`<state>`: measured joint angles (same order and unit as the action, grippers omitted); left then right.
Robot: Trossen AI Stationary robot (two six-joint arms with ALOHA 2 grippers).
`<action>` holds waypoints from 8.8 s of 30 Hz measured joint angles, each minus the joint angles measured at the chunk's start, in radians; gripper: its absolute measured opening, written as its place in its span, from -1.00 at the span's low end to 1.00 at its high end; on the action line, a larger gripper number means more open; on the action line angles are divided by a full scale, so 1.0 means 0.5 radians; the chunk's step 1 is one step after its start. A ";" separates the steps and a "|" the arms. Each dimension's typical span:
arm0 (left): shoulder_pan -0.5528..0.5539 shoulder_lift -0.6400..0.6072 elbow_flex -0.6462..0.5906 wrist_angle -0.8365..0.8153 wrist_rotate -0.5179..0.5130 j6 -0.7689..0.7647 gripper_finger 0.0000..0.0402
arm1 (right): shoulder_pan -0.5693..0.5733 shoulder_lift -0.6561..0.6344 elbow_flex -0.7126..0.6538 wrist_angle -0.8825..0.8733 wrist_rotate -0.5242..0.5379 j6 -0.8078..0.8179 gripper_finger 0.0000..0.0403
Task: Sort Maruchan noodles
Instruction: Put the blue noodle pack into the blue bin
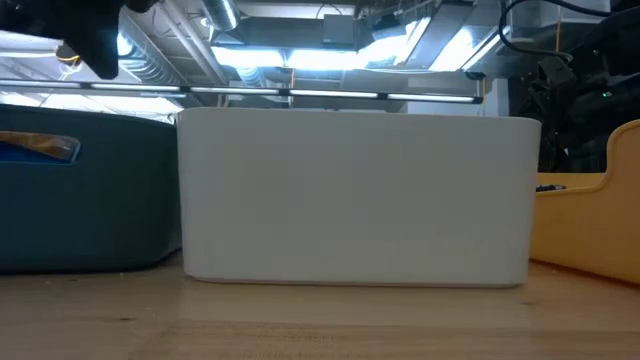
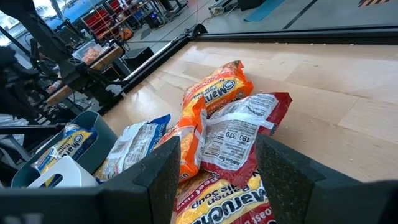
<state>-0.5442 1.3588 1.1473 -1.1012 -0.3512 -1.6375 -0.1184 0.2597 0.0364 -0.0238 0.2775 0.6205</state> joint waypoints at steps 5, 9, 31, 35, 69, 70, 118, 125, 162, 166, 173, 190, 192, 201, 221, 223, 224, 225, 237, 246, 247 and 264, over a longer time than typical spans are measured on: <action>0.105 -0.101 0.000 -0.024 -0.263 0.100 -0.94 | 0.000 0.000 0.000 0.000 0.002 0.000 -0.03; 0.351 -0.097 -0.001 0.094 -0.271 0.666 -0.89 | 0.000 0.000 -0.001 0.000 0.002 0.003 -0.03; 1.471 0.150 0.000 1.050 0.649 2.448 0.05 | 0.000 0.000 0.000 0.005 0.038 0.060 -0.03; 1.513 0.353 0.000 1.051 0.719 2.441 0.22 | 0.000 0.000 -0.001 0.005 0.042 0.060 -0.03; 1.488 1.017 0.000 1.272 0.823 1.763 0.24 | 0.000 0.000 0.000 0.005 0.035 0.058 -0.03; 1.488 1.030 -0.001 1.269 0.856 1.759 0.18 | 0.000 0.000 -0.001 0.005 0.035 0.058 -0.03; 1.416 1.072 1.252 -0.040 0.428 2.399 -1.00 | 0.000 0.000 -0.001 0.005 0.034 0.050 -0.03; 1.164 1.071 1.614 -0.510 0.002 2.302 -1.00 | 0.000 0.000 -0.001 0.004 0.034 0.040 -0.03; 0.375 1.036 1.672 -0.935 -0.487 1.718 -1.00 | 0.000 0.000 0.000 -0.008 -0.092 0.057 -0.03; 0.363 0.807 1.389 -0.938 -0.442 1.632 -1.00 | 0.000 0.000 -0.001 -0.008 -0.090 0.056 -0.03; 0.315 0.329 0.798 -0.945 -0.589 1.198 -1.00 | 0.001 0.000 0.000 -0.003 -0.032 0.058 -0.03; 0.292 0.434 0.552 -0.938 -0.533 1.148 -1.00 | 0.000 0.000 -0.001 -0.002 -0.018 0.134 -0.03; 0.266 0.460 0.552 -0.938 -0.533 1.143 -1.00 | 0.000 0.000 -0.001 -0.002 -0.018 0.134 -0.03; 0.173 0.503 0.552 -0.924 -0.467 0.972 -1.00 | 0.000 0.000 -0.001 -0.002 -0.018 0.175 -0.03; 0.136 0.503 0.554 -0.333 -0.202 0.993 -0.93 | 0.001 0.000 -0.001 -0.002 -0.019 0.179 -0.03; 0.135 0.503 0.554 -0.256 -0.132 0.992 -0.91 | 0.000 0.001 -0.001 -0.002 -0.018 0.179 -0.03; 0.134 0.503 0.554 -0.217 -0.100 0.992 -0.91 | 0.000 0.000 0.000 -0.002 -0.019 0.179 -0.03; 0.132 0.503 0.554 -0.185 -0.077 0.992 -0.91 | 0.000 0.000 -0.001 -0.002 -0.018 0.179 -0.03; 0.057 0.503 0.554 0.078 0.103 0.860 -0.98 | 0.000 0.000 -0.001 -0.002 -0.019 0.178 -0.03; -0.047 0.503 0.554 0.198 0.256 0.627 -0.93 | 0.000 0.000 -0.001 -0.002 -0.018 0.178 -0.03; -0.057 0.503 0.554 0.200 0.260 0.607 -0.94 | 0.001 0.000 -0.001 -0.002 -0.018 0.178 -0.03; -0.168 0.503 0.554 0.243 0.351 0.360 -0.61 | 0.001 0.000 0.000 -0.002 -0.019 0.177 -0.03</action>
<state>-0.6281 1.6104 1.4242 -0.9797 -0.1757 -1.4578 -0.1182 0.2597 0.0363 -0.0250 0.2680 0.7090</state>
